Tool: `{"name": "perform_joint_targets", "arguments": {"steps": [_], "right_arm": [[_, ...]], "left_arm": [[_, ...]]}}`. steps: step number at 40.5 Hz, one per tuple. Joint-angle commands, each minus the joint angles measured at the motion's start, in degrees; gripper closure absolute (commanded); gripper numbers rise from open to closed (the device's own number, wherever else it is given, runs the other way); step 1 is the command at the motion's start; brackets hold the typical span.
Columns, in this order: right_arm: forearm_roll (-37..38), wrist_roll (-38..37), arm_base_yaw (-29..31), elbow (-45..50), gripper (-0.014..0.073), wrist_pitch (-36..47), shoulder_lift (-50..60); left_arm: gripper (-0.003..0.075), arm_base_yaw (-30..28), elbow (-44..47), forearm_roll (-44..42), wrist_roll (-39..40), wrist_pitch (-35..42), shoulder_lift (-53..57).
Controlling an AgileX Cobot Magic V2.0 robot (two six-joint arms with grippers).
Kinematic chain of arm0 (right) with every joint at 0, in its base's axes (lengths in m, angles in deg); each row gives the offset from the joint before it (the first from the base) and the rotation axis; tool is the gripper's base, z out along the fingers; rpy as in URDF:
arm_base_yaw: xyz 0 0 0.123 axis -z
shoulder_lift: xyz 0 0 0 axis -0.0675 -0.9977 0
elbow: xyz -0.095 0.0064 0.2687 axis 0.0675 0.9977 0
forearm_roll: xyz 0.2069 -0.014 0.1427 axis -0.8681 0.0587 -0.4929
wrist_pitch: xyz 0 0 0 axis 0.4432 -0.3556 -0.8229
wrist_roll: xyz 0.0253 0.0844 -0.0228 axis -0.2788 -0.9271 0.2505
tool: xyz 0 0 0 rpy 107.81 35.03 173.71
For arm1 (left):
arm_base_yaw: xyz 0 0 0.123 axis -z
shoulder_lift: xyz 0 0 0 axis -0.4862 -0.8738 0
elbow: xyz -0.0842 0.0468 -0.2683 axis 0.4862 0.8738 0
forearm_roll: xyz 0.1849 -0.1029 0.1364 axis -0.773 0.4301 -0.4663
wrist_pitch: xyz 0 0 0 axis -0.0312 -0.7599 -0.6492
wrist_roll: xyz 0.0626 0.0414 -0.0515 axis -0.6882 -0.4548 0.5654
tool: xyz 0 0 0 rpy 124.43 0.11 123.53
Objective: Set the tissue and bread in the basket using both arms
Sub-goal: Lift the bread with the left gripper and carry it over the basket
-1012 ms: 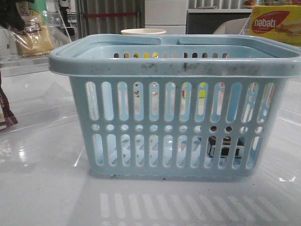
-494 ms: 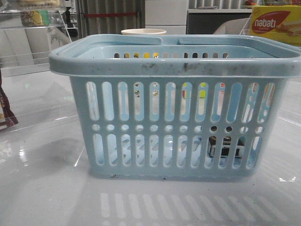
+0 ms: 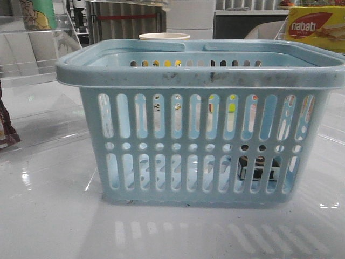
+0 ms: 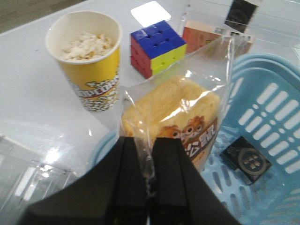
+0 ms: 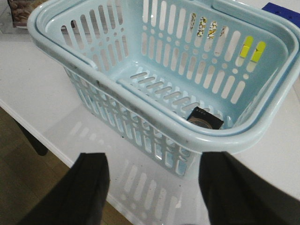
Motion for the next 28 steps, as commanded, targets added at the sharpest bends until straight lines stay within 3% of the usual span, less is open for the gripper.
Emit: {"name": "perform_joint_targets", "arguments": {"steps": [1, 28], "right_arm": [[-0.4, 0.6, 0.1, -1.6, 0.0076, 4.0, 0.1], [-0.4, 0.6, 0.1, -1.6, 0.0076, 4.0, 0.1]], "left_arm": [[0.0629, 2.4, -2.1, 1.3, -1.3, 3.7, 1.5], [0.0624, 3.8, -2.1, 1.5, -1.3, 1.4, -3.2]]}}
